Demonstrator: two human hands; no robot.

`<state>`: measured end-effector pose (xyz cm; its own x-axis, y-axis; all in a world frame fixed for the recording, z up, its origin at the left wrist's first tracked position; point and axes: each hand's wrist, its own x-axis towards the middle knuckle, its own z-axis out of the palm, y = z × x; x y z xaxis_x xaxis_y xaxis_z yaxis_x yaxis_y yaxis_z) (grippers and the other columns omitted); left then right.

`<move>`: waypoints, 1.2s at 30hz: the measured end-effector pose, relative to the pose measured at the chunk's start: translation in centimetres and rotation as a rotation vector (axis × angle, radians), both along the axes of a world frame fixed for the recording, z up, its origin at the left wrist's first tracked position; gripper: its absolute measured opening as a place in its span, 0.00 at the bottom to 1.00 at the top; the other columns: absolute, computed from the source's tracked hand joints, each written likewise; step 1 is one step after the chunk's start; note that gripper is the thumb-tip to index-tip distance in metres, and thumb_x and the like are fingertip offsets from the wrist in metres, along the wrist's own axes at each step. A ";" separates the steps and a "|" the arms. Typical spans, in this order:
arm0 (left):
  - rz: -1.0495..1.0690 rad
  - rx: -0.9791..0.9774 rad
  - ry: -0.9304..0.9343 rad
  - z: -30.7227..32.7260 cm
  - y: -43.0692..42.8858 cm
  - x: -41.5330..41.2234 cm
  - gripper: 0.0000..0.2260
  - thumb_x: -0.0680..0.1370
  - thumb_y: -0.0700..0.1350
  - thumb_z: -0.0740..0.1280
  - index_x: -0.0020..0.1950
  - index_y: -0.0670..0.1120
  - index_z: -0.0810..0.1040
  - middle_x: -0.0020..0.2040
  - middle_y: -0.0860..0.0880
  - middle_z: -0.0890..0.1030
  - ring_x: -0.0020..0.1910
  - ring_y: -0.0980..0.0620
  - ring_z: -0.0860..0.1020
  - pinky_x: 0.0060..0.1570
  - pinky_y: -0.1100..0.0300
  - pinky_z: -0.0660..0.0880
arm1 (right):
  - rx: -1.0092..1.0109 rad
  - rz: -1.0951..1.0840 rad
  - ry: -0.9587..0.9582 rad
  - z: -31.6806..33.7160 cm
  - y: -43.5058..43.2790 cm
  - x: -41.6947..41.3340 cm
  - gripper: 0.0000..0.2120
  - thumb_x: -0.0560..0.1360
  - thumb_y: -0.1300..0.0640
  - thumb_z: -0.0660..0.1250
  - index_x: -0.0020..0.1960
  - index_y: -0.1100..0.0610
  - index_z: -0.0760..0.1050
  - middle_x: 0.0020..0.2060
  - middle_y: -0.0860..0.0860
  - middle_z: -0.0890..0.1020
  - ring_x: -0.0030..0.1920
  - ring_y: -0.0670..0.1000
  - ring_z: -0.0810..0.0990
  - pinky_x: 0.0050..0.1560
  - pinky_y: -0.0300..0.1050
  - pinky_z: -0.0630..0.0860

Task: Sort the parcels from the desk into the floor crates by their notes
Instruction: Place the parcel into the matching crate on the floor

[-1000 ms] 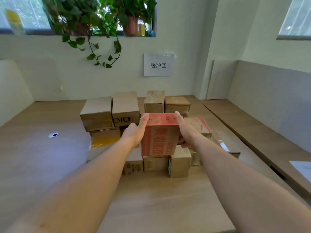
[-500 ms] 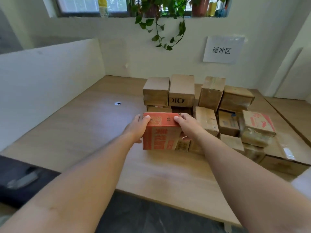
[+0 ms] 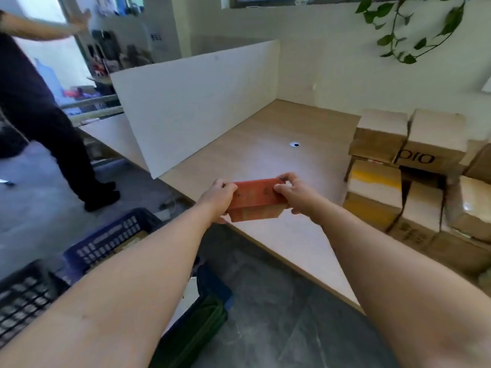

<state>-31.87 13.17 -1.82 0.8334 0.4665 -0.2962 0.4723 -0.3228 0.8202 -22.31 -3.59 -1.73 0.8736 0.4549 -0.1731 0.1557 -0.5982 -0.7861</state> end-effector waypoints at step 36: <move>0.590 -0.003 -0.043 -5.5 32.0 -38.9 0.43 0.74 0.38 0.71 0.79 0.55 0.48 0.73 0.50 0.68 0.62 0.55 0.70 0.57 0.60 0.66 | -0.092 0.822 -0.035 -6.3 43.8 -29.1 0.34 0.75 0.59 0.69 0.75 0.41 0.58 0.56 0.51 0.78 0.46 0.53 0.82 0.43 0.48 0.82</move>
<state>-70.73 45.22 -7.34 0.4448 0.8540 -0.2697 0.5374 -0.0136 0.8432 -51.42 40.17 -8.04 0.2739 0.9364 -0.2196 0.5950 -0.3444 -0.7262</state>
